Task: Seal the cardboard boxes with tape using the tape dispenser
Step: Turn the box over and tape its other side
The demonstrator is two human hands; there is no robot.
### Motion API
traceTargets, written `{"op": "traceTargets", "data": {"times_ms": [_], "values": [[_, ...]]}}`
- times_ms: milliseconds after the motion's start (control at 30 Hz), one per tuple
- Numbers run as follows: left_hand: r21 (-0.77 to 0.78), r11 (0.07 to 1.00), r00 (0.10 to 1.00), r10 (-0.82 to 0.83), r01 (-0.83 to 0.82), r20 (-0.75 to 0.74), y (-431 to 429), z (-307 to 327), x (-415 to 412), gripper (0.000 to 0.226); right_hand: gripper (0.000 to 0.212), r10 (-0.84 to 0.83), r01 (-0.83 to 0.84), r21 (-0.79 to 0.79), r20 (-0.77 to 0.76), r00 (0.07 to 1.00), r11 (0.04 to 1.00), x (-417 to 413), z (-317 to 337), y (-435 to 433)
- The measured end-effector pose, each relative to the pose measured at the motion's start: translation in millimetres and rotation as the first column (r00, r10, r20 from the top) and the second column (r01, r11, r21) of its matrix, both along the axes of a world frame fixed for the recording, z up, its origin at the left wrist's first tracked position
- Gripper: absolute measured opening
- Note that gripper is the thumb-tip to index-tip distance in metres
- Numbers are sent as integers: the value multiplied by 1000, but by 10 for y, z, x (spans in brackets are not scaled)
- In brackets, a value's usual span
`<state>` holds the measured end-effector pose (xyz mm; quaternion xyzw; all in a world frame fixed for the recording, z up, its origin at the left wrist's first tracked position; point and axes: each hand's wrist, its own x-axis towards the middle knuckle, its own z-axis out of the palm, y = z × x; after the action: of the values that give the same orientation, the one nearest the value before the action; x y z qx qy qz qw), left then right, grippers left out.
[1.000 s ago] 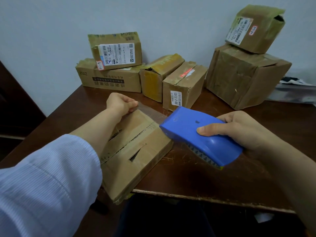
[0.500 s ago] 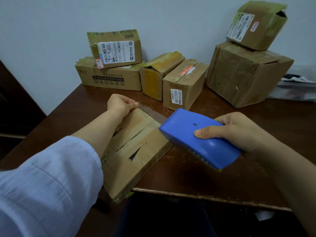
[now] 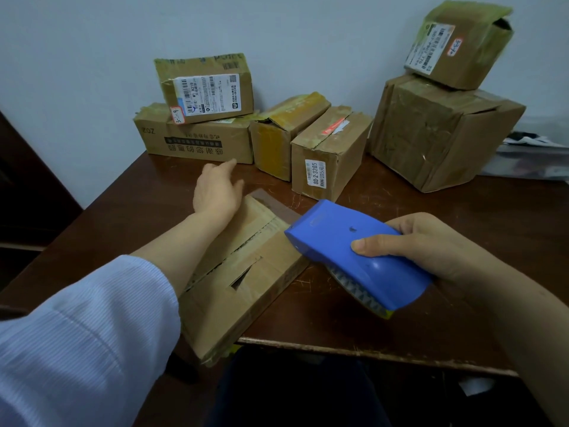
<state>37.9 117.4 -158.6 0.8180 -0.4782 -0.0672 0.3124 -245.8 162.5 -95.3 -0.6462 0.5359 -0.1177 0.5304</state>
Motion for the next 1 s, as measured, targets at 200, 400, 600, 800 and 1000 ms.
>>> {"op": "traceTargets", "data": {"times_ms": [200,400,600,800,1000], "values": [[411,839,917,-399,358,16,370,233,-373,70,86,22,-26,-66,-59,998,997,-6,-23,-20],[700,581,853,-516,415,-77,526,227,-298,139,61,119,-112,-125,56,991,986,-17,-1,-9],[747,569,830,-556,343,41,477,119,-332,163,99,181,-267,-283,-297,938,921,83,-34,36],[744,580,823,-563,331,73,322,126,-242,162,101,177,-450,-394,-562,808,802,159,-92,47],[768,543,809,-585,340,55,270,153,-178,161,100,225,-465,-320,-569,791,826,-204,-36,200]]}}
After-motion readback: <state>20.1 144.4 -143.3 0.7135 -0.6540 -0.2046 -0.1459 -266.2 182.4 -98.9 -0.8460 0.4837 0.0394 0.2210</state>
